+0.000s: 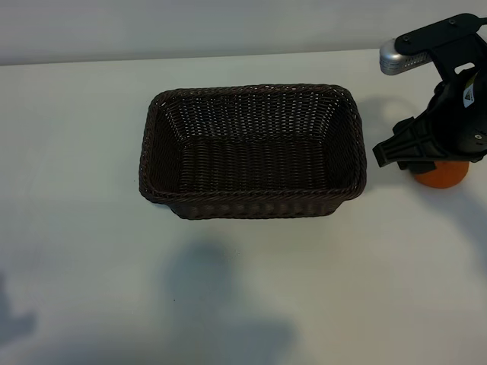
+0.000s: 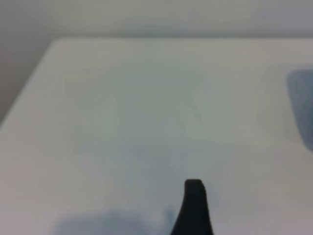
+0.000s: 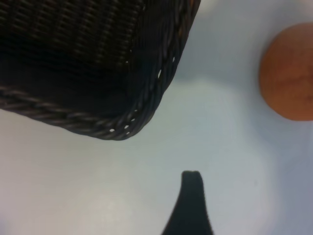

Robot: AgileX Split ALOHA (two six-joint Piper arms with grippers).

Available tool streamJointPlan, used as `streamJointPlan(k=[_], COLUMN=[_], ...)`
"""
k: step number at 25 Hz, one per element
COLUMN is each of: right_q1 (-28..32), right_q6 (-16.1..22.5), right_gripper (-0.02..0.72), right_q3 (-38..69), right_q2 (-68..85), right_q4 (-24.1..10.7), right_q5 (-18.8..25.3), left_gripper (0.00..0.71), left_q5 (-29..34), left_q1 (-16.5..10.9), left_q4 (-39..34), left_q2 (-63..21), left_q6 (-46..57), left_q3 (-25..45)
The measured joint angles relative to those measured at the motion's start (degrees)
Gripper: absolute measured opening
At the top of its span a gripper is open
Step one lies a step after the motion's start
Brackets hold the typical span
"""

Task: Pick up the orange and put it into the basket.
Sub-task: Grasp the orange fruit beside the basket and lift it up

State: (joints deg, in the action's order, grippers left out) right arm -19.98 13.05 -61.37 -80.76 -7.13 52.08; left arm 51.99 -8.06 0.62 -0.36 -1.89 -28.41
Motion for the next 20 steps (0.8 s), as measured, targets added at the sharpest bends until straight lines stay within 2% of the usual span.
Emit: streamJointPlan(k=[10, 16, 20], right_q1=[0.00, 0.12, 2.53], right_q6=[0.47, 3.59, 4.99], right_gripper=[0.573, 0.573, 0.573], right_q3=[0.00, 0.00, 0.00], right_q2=[0.00, -0.52, -3.02], right_q4=[-0.44, -3.56, -4.87], right_q5=[-1.01, -4.00, -6.02], left_gripper=[0.591, 0.590, 0.590], left_q5=[10.96, 11.14, 10.85], left_q1=[0.00, 1.63, 3.40], left_q4=[2.28, 2.28, 2.28], left_q2=[-0.12, -0.16, -0.16], left_q6=[0.27, -0.22, -0.30], left_q3=[-0.89, -0.24, -0.19])
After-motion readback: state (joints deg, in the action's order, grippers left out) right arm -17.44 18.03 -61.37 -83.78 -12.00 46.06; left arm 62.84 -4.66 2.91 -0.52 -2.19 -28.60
